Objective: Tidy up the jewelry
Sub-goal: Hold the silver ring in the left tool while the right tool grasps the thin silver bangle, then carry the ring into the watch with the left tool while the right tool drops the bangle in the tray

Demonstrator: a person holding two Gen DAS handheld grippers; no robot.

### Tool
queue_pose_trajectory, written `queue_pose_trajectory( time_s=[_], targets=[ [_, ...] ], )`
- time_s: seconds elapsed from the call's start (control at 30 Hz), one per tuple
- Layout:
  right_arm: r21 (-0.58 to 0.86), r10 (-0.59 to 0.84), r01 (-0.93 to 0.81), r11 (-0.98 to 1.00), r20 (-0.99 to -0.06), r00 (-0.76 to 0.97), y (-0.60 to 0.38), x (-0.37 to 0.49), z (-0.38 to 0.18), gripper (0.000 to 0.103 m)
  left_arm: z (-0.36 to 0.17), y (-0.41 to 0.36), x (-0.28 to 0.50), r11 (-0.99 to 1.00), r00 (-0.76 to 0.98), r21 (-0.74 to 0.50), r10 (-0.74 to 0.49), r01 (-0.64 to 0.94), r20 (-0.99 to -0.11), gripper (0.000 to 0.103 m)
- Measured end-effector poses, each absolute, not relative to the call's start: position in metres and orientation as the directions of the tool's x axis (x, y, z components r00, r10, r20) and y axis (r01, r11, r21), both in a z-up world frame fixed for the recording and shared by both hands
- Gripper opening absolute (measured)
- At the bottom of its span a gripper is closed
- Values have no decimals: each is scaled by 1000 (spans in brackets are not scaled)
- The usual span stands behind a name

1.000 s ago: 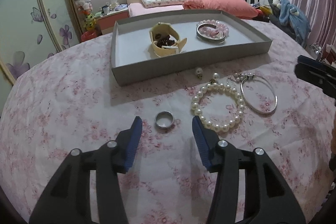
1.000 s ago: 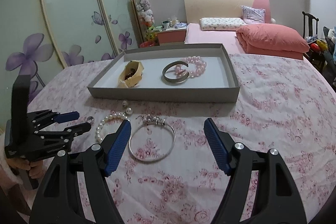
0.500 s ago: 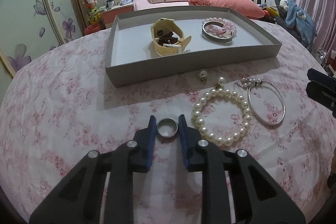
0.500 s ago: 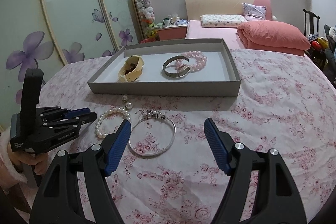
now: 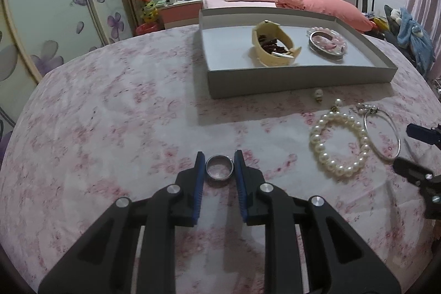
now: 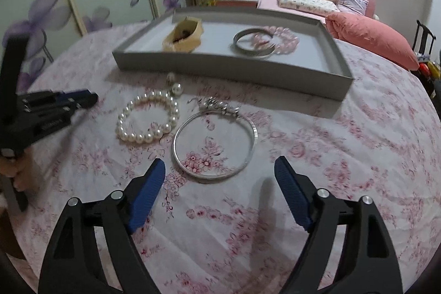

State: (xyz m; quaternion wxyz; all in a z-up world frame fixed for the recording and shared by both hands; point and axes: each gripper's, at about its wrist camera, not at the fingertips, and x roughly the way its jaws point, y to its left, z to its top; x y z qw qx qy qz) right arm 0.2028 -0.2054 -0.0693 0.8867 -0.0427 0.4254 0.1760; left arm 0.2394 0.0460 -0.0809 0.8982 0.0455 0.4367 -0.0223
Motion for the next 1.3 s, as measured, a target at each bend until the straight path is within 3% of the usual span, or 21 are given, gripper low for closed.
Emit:
queue_pose_trajectory(
  time_s=[0.3,0.33,0.37,0.57,0.87,1.3],
  targets=[
    [29,235,-347,938,-789,568,-186,229,-72,84,-81,48,237,995,622,52,-9,80,-783,22],
    [32,238,-349,937,-788,567,-187,231,-72,82,-81,49,237,995,622,52,-9,80,-783,22],
    [31,241,-352,935,-785,571,-187,230,-71,73,-81,49,237,995,622,52,-9,80,-783,22],
    [48,247,-338,940,-778,577,-194,223,-70,73,-81,49,237,996,621,47,-12,79,-783,22],
    [114,298,-302,947,-670,680,-219,200,-44,73,-77,52,232,997,634,39,-16,73,-773,22],
    [130,331,-312,941,-537,776,-220,174,-18,73,-49,40,207,994,732,36,-51,104,-680,22]
  ],
)
